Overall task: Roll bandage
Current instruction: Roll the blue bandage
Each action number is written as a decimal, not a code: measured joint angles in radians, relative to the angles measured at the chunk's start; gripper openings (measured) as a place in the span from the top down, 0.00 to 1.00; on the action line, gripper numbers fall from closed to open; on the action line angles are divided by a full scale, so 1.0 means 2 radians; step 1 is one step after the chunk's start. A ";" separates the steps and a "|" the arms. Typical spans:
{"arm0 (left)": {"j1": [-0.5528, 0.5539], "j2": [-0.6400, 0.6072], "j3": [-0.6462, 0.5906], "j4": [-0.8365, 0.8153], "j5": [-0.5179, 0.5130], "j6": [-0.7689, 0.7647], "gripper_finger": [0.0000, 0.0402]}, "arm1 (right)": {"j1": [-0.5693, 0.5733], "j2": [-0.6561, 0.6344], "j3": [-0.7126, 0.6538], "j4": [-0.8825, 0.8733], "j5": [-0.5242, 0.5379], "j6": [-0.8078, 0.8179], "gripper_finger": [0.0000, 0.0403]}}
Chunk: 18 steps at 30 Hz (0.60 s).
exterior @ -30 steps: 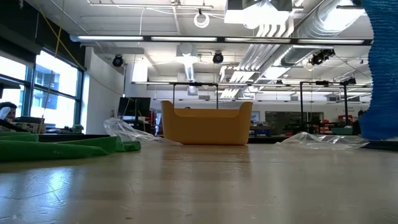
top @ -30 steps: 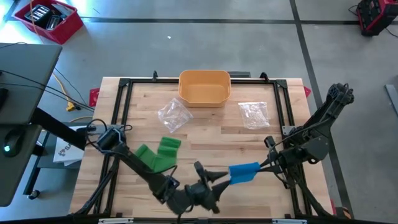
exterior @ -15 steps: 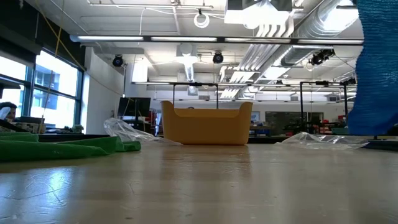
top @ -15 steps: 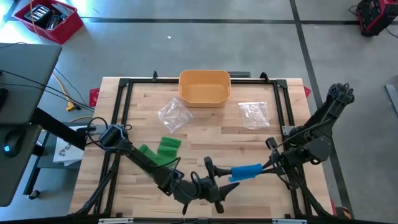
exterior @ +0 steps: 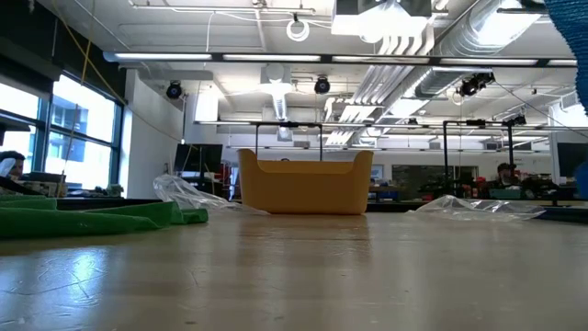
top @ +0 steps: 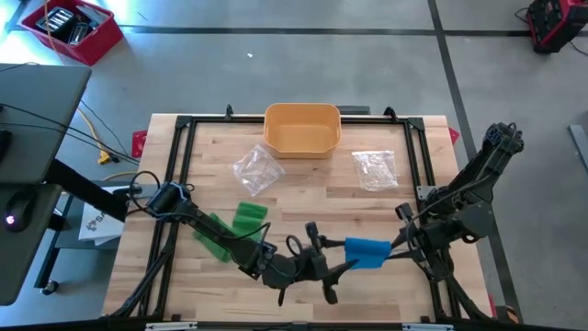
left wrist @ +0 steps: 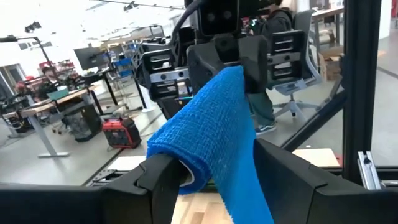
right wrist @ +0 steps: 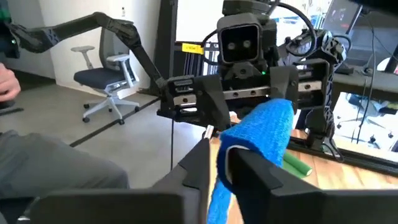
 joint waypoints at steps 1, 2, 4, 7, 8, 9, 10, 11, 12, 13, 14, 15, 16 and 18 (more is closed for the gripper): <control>0.000 0.000 0.000 0.000 0.000 0.000 0.52 | 0.000 0.000 0.000 0.000 0.001 -0.003 0.81; 0.000 0.000 0.000 0.000 0.000 -0.002 0.52 | 0.000 0.000 0.000 0.000 0.001 -0.007 0.78; 0.000 0.000 0.000 0.000 0.000 -0.009 0.52 | 0.000 0.000 0.000 0.000 0.002 -0.012 0.73; -0.001 0.000 0.000 0.000 0.001 -0.012 0.53 | 0.000 0.000 0.000 0.000 0.006 -0.016 0.66; -0.001 0.000 0.000 0.000 -0.001 -0.013 0.53 | 0.000 0.000 0.000 0.000 0.009 -0.016 0.64; -0.002 0.000 0.000 -0.001 -0.003 -0.013 0.54 | 0.000 0.000 0.001 0.000 0.012 -0.016 0.63; -0.003 0.000 0.000 -0.001 -0.004 -0.013 0.56 | 0.000 0.000 0.001 0.000 0.018 -0.016 0.62; -0.004 0.000 0.000 -0.001 -0.003 -0.012 0.59 | 0.000 0.000 0.001 0.000 0.022 -0.017 0.61; -0.005 0.000 0.000 -0.001 0.000 -0.012 0.62 | 0.001 0.000 0.001 0.000 0.028 -0.017 0.60; -0.006 0.001 0.000 -0.001 0.005 -0.012 0.66 | 0.000 0.000 0.001 0.000 0.034 -0.017 0.60; -0.006 0.001 0.000 0.000 0.007 -0.012 0.70 | 0.000 0.001 0.001 0.000 0.039 -0.017 0.60; -0.006 0.002 0.000 -0.001 0.007 -0.012 0.75 | 0.000 0.001 0.001 -0.001 0.044 -0.017 0.60; -0.006 0.002 0.000 0.000 0.007 -0.012 0.80 | 0.000 0.001 0.001 -0.001 0.047 -0.017 0.60; -0.006 0.002 0.000 0.001 0.005 -0.012 0.89 | 0.000 0.001 0.001 -0.001 0.049 -0.017 0.60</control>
